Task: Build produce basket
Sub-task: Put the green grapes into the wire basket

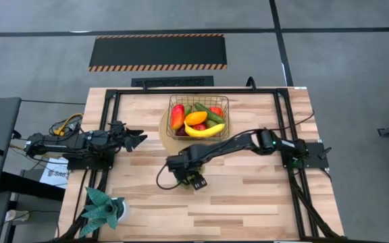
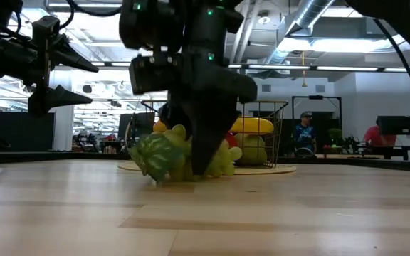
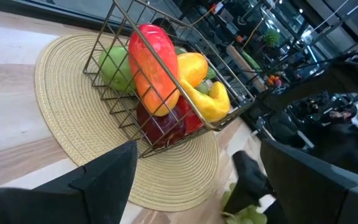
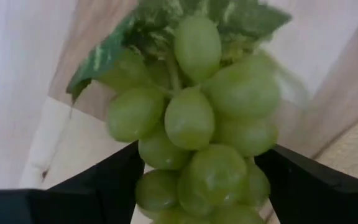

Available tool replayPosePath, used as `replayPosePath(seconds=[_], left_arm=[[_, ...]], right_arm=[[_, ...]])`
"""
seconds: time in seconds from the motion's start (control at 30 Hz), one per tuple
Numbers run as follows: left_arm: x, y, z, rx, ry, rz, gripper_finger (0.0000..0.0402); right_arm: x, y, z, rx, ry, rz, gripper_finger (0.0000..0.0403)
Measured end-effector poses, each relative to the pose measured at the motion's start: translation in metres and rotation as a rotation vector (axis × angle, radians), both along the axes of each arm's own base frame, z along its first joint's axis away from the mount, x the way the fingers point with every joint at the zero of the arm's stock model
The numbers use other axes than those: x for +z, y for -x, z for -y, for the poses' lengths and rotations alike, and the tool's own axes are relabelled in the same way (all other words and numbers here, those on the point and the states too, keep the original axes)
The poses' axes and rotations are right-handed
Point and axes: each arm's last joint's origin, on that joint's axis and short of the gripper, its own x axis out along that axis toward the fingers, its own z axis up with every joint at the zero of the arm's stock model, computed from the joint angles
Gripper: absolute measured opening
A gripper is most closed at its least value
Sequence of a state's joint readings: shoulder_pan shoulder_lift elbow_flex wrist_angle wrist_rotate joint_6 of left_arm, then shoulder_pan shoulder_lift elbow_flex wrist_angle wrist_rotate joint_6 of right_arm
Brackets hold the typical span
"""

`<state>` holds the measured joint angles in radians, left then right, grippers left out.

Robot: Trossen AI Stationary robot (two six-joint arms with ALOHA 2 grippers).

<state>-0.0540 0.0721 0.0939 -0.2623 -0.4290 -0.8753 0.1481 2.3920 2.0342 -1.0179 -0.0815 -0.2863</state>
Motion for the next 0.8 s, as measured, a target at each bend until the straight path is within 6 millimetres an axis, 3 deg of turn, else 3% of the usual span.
replayPosePath(seconds=[0.17, 0.3, 0.57, 0.67, 0.8], left_arm=[[0.000, 0.000, 0.000, -0.002, 0.001, 0.000, 0.0328], [0.000, 0.000, 0.000, -0.003, 0.000, -0.001, 0.0328], [0.000, 0.000, 0.000, -0.005, -0.006, -0.004, 0.0328], [0.000, 0.000, 0.000, -0.005, -0.006, -0.004, 0.0328], [0.000, 0.000, 0.000, -0.005, -0.006, -0.004, 0.0328]], right_arm=[[-0.010, -0.001, -0.001, 0.002, -0.003, -0.023, 0.0316], [0.000, 0.000, -0.002, -0.008, -0.010, -0.002, 0.0286], [0.072, 0.011, 0.009, -0.026, -0.051, 0.162, 0.0178], [0.107, 0.021, 0.029, -0.067, -0.049, 0.236, 0.0148], [0.154, 0.039, 0.068, -0.180, 0.042, 0.359, 0.0139]])
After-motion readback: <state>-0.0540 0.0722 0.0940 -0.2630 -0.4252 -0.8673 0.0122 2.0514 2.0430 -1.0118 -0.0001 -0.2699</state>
